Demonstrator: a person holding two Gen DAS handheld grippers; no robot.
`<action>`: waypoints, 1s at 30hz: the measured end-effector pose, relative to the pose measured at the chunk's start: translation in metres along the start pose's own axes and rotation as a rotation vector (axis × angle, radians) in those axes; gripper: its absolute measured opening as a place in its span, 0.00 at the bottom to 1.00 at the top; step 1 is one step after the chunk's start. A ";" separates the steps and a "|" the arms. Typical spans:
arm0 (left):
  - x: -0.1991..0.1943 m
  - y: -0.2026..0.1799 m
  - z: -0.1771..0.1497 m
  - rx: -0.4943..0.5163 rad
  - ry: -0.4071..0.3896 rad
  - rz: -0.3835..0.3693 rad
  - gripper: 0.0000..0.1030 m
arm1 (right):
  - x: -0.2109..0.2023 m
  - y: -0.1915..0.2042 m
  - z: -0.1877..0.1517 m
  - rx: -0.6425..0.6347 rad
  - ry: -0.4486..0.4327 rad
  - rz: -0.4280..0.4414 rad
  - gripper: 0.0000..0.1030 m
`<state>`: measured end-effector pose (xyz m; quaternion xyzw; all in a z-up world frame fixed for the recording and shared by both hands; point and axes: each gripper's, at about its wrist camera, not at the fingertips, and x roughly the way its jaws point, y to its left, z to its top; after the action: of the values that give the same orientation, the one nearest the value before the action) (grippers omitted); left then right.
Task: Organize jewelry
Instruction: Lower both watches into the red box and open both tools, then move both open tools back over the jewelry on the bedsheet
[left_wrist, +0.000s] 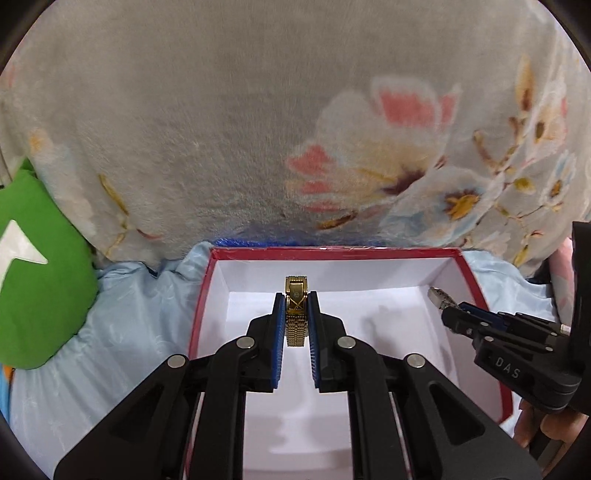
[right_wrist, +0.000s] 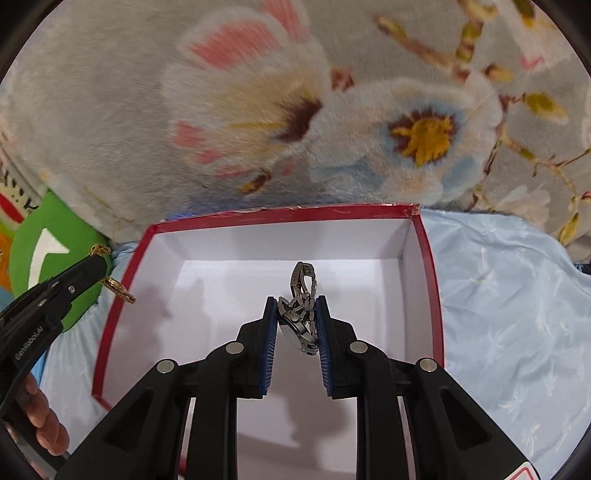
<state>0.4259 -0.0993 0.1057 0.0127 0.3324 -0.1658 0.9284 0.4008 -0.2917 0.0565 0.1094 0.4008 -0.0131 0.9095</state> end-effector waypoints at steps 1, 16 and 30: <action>0.009 0.001 0.000 -0.007 0.009 0.000 0.11 | 0.006 -0.001 0.001 -0.003 0.006 -0.008 0.19; 0.060 0.005 -0.011 -0.027 0.022 0.063 0.38 | 0.047 -0.006 0.000 -0.041 0.039 -0.072 0.33; -0.012 0.001 -0.031 -0.002 -0.047 0.106 0.51 | -0.050 0.003 -0.031 -0.072 -0.107 -0.073 0.45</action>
<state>0.3983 -0.0904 0.0892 0.0256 0.3097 -0.1163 0.9434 0.3444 -0.2855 0.0732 0.0610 0.3555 -0.0376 0.9319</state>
